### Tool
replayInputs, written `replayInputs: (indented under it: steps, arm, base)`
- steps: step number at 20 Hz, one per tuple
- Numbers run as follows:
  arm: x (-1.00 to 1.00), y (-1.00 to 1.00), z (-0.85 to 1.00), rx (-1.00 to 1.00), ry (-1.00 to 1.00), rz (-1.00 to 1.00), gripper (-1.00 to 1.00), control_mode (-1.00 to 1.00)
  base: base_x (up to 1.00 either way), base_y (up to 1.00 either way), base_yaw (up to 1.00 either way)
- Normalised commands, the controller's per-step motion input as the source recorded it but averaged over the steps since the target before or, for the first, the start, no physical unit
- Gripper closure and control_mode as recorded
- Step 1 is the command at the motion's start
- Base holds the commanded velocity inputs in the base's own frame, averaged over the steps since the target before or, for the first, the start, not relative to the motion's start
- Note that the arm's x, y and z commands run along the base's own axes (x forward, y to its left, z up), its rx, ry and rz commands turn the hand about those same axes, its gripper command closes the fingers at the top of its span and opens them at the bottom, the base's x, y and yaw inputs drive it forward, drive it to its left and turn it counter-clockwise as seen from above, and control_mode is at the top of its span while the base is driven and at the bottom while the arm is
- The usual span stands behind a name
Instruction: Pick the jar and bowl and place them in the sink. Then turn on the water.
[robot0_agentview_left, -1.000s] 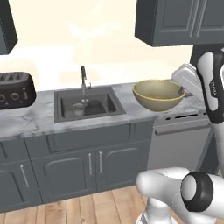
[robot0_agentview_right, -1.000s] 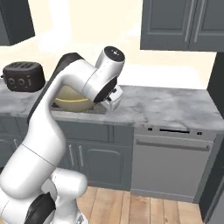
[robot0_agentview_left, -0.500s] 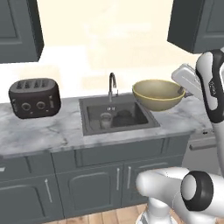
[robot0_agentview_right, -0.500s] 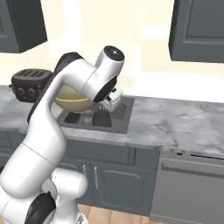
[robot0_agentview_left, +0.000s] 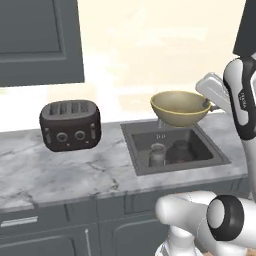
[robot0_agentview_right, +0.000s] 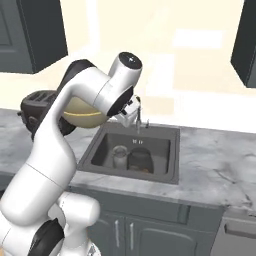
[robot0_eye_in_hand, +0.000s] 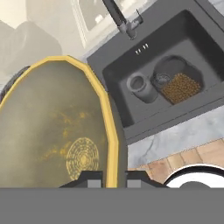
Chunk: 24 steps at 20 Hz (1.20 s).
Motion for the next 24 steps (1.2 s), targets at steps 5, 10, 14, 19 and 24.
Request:
replayInputs:
  steps: [5,10,14,19,24]
  arm:
    - [0.00,0.00,0.00,0.00,0.00,0.00,1.00,1.00]
    - [0.00,0.00,0.00,0.00,0.00,0.00,1.00,1.00]
    - [0.00,0.00,0.00,0.00,0.00,0.00,1.00,1.00]
    - [0.00,0.00,0.00,0.00,0.00,0.00,1.00,1.00]
    - [0.00,0.00,0.00,0.00,0.00,0.00,1.00,1.00]
  base:
    - [0.65,0.43,0.00]
    - [0.27,-0.04,0.00]
    - [-0.11,-0.56,0.00]
    - [-0.04,-0.51,-0.04]
    - [0.13,-0.30,-0.01]
